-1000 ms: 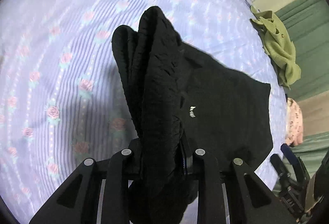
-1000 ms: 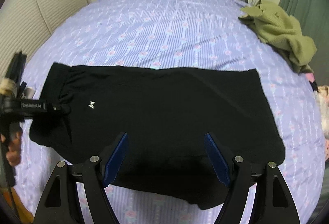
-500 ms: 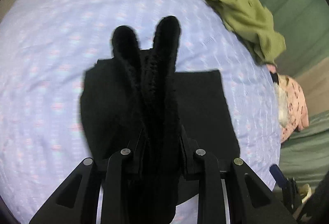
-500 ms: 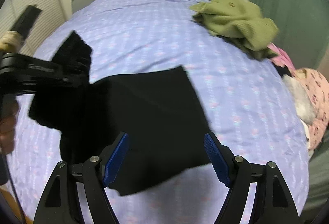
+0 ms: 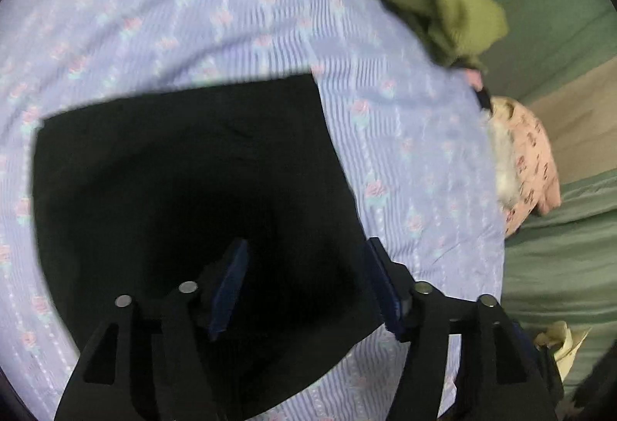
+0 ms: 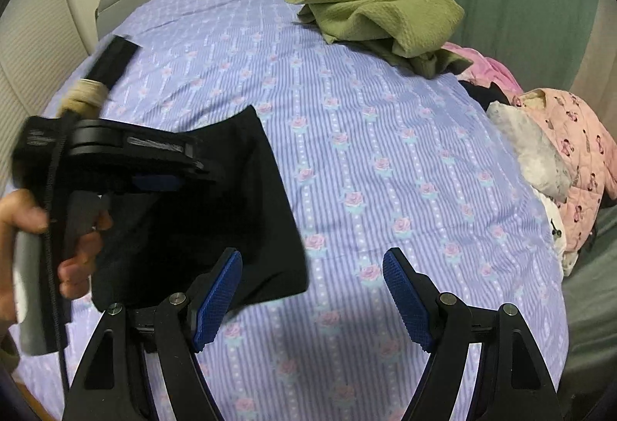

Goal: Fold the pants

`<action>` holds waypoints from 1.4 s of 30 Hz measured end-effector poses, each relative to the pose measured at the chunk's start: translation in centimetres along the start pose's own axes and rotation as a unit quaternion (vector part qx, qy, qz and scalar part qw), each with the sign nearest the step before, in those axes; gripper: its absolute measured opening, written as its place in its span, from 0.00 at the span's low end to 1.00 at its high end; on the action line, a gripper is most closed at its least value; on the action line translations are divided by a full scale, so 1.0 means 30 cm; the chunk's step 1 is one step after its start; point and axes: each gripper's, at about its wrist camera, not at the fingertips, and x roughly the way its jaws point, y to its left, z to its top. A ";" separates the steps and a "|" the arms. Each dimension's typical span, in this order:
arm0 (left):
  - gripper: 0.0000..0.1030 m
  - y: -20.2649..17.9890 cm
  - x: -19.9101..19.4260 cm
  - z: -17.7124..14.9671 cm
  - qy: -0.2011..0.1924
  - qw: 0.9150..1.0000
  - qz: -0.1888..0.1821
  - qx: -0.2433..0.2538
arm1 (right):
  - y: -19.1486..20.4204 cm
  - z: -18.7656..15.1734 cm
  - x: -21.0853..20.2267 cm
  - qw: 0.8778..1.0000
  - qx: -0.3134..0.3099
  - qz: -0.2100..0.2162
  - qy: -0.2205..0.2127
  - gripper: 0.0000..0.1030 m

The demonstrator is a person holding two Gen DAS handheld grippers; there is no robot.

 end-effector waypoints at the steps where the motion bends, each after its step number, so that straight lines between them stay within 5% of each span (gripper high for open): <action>1: 0.67 0.014 -0.050 -0.010 -0.018 1.000 -0.004 -0.006 | -0.002 0.005 0.004 1.000 0.000 0.004 -0.002 0.74; 4: 0.78 0.087 -0.172 -0.055 -0.062 0.998 0.007 -0.021 | 0.011 0.029 0.034 0.999 -0.002 0.038 0.000 0.74; 9: 0.78 0.246 -0.238 -0.147 -0.068 0.992 0.107 -0.003 | 0.067 0.074 0.122 0.995 -0.016 0.097 0.008 0.74; 15: 0.78 0.383 -0.194 -0.242 -0.033 0.991 0.123 -0.048 | 0.132 0.091 0.283 0.991 -0.026 0.123 0.047 0.73; 22: 0.78 0.397 -0.151 -0.276 -0.022 0.992 0.118 -0.047 | 0.146 0.107 0.434 0.985 -0.008 0.147 0.091 0.70; 27: 0.78 0.408 -0.127 -0.272 -0.016 0.992 0.117 -0.048 | 0.144 0.075 0.509 0.973 0.026 0.176 0.149 0.40; 30: 0.78 0.406 -0.124 -0.273 -0.016 0.992 0.122 -0.043 | 0.163 0.086 0.473 0.979 -0.006 0.151 0.136 0.29; 33: 0.78 0.406 -0.127 -0.279 -0.018 0.992 0.123 -0.039 | 0.183 0.116 0.399 0.989 -0.062 0.100 0.092 0.28; 38: 0.78 0.405 -0.115 -0.295 -0.011 0.991 0.125 -0.043 | 0.133 0.134 0.450 0.988 -0.069 0.079 0.116 0.28; 40: 0.78 0.403 -0.115 -0.303 -0.011 0.991 0.125 -0.042 | 0.108 0.133 0.472 0.988 -0.052 0.076 0.124 0.33; 42: 0.78 0.401 -0.116 -0.310 -0.009 0.991 0.125 -0.040 | 0.089 0.136 0.475 0.989 -0.035 0.066 0.126 0.50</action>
